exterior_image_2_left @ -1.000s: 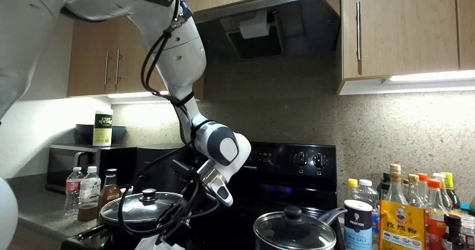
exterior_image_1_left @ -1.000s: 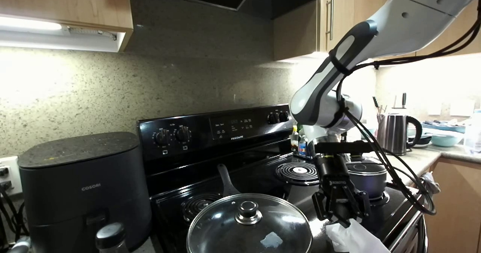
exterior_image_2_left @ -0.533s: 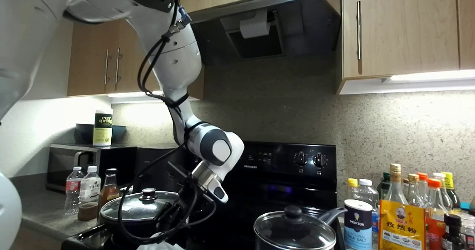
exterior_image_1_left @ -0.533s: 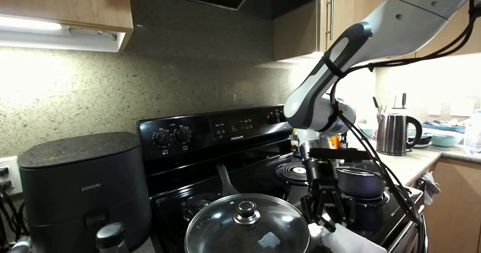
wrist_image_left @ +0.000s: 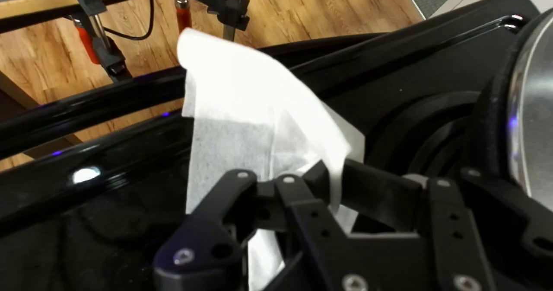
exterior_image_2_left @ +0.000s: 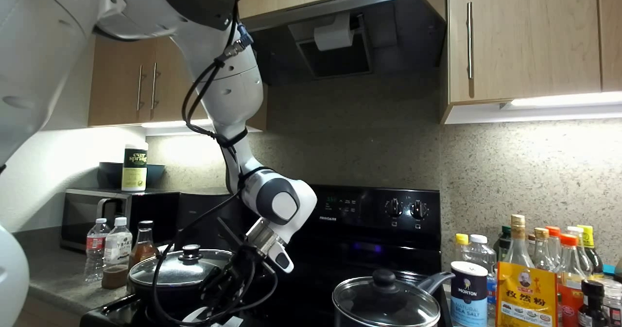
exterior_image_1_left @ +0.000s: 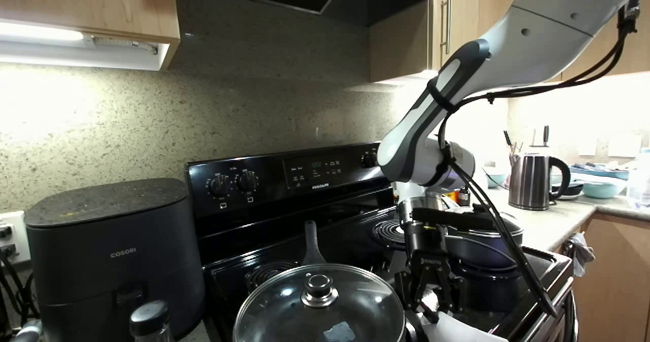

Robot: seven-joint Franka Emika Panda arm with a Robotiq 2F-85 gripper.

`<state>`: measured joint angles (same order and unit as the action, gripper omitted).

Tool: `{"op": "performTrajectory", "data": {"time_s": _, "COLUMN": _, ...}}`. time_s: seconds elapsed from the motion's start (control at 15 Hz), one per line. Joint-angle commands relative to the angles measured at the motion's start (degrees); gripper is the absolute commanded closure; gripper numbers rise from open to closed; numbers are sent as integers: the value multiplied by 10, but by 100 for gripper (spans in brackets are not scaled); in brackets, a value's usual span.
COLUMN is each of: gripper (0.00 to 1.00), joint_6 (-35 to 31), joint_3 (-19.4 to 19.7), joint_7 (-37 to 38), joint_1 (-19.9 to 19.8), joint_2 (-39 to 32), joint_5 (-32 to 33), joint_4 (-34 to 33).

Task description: Use the napkin to wipe the stove

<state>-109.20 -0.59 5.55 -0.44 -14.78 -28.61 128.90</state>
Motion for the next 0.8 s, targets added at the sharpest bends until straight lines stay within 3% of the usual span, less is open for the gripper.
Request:
{"op": "performTrajectory", "data": {"time_s": 0.0, "gripper": 100, "joint_6": -17, "joint_3": 2, "joint_7": -11, "joint_1": -8, "joint_2": -41, "joint_5": -19, "joint_4": -11}}
{"op": "performTrajectory", "data": {"time_s": 0.4, "gripper": 100, "joint_6": -50, "joint_3": 12, "joint_7": 9, "joint_1": -6, "joint_2": -79, "joint_5": 0, "joint_4": -29}}
{"op": "performTrajectory", "data": {"time_s": 0.73, "gripper": 100, "joint_6": -159, "joint_3": 34, "joint_7": 77, "joint_1": 1, "joint_2": -83, "joint_5": 24, "joint_4": -30}}
